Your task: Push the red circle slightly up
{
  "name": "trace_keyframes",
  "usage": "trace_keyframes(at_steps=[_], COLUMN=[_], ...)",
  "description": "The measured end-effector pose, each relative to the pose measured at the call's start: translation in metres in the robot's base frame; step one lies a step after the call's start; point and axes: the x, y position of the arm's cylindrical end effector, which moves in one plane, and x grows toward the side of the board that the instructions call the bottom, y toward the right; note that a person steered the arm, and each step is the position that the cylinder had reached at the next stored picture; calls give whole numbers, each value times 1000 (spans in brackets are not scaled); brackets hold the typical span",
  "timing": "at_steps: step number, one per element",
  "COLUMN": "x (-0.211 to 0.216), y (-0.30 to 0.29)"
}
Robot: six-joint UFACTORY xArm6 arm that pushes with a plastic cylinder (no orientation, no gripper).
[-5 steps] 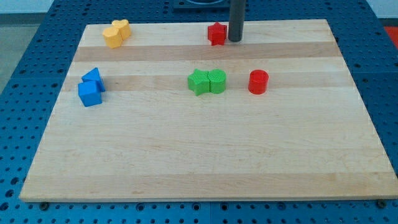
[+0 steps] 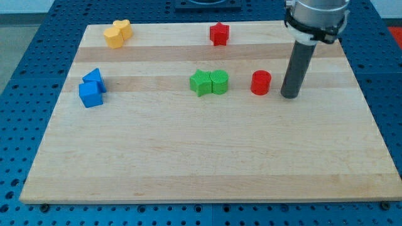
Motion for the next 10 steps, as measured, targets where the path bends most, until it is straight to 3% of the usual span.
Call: trace_keyframes(at_steps=[4,8,10], x=[-10,-53,-78], y=[-41,-44,-79])
